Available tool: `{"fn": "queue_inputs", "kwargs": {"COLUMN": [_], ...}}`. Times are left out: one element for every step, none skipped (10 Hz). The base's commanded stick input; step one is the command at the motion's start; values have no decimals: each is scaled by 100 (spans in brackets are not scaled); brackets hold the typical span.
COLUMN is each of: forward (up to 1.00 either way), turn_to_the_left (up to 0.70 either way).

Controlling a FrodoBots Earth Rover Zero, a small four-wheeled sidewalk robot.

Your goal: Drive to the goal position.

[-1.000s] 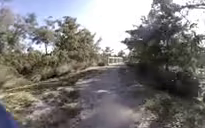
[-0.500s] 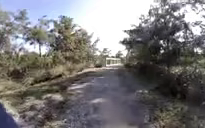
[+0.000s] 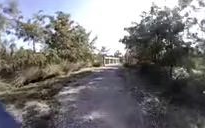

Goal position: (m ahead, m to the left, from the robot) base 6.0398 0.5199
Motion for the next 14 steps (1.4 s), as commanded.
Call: {"fn": "queue_inputs", "kwargs": {"forward": [70,70,70,70,70,70,70,70,70,70,70,70,70,70], "turn_to_the_left": [0,6,20,35,35,22,10,5,0,0,0,0,0,0]}}
